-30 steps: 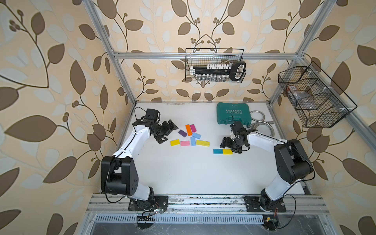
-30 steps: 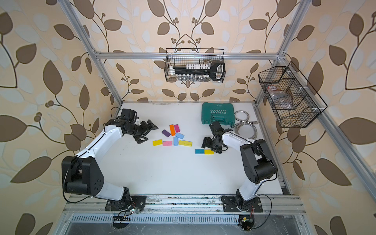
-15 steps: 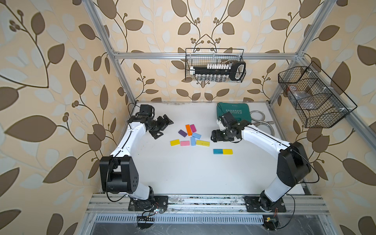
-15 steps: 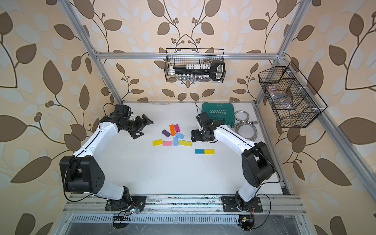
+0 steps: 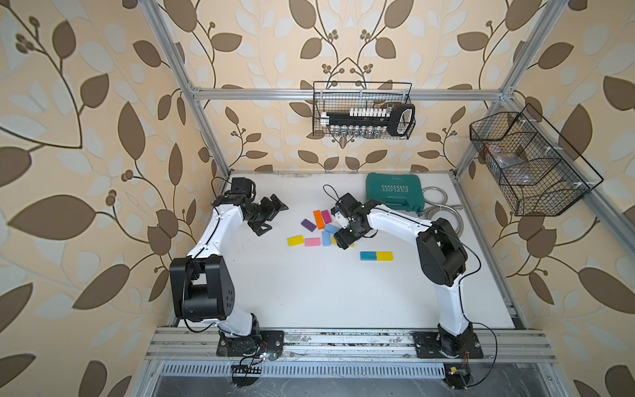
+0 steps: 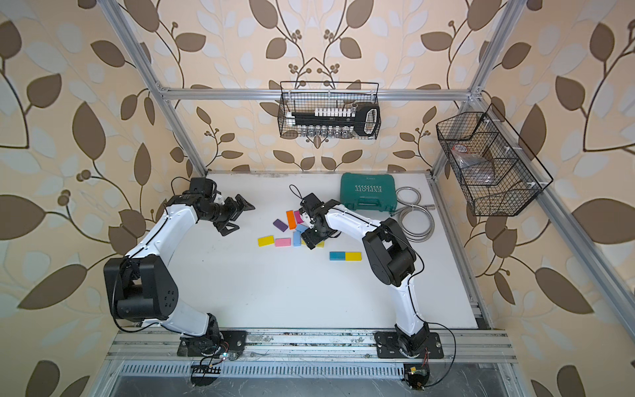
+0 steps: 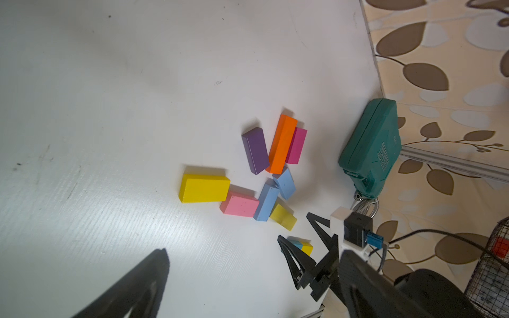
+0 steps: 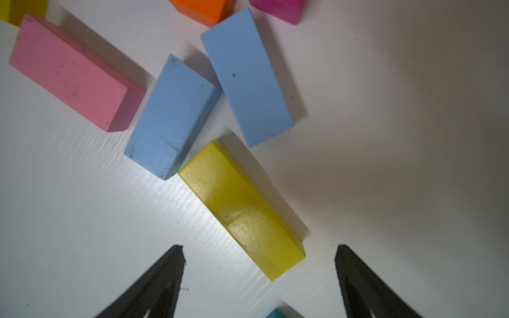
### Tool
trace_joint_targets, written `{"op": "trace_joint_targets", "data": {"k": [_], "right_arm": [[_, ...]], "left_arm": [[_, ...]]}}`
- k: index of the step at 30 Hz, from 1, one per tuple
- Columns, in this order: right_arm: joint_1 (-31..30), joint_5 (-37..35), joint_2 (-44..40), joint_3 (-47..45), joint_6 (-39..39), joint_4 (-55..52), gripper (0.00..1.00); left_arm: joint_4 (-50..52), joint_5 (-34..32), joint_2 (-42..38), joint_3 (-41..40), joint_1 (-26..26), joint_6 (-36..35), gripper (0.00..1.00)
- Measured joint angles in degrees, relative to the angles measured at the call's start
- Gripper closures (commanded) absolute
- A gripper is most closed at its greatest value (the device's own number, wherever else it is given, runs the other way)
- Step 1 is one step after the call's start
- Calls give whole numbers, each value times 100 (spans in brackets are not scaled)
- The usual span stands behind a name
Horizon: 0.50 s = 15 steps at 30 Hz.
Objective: Assemble the letter c with building blocks
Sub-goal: Pick up the building block from the center of the board.
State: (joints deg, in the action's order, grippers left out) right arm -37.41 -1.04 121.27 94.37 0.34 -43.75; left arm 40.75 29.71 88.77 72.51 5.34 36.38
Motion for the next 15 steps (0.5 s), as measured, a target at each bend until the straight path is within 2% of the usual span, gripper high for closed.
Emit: {"op": "trace_joint_targets", "data": {"k": [4,8,12,15], "right_arm": [[-87,-133,317,330,-144,-76,21],[-136,-190,584,455,-243,-177,34],[-160,-177,632,538,-345,-306,55],[-170,-173,634,619,-442,-424,82]], "left_arm": [[-70,59,20,-9,0,17,1],[-122,138,37,-13,0,24,1],[-157,142,37,-15,0,31,1],[-157,144,37,-17,0,70,1]]}}
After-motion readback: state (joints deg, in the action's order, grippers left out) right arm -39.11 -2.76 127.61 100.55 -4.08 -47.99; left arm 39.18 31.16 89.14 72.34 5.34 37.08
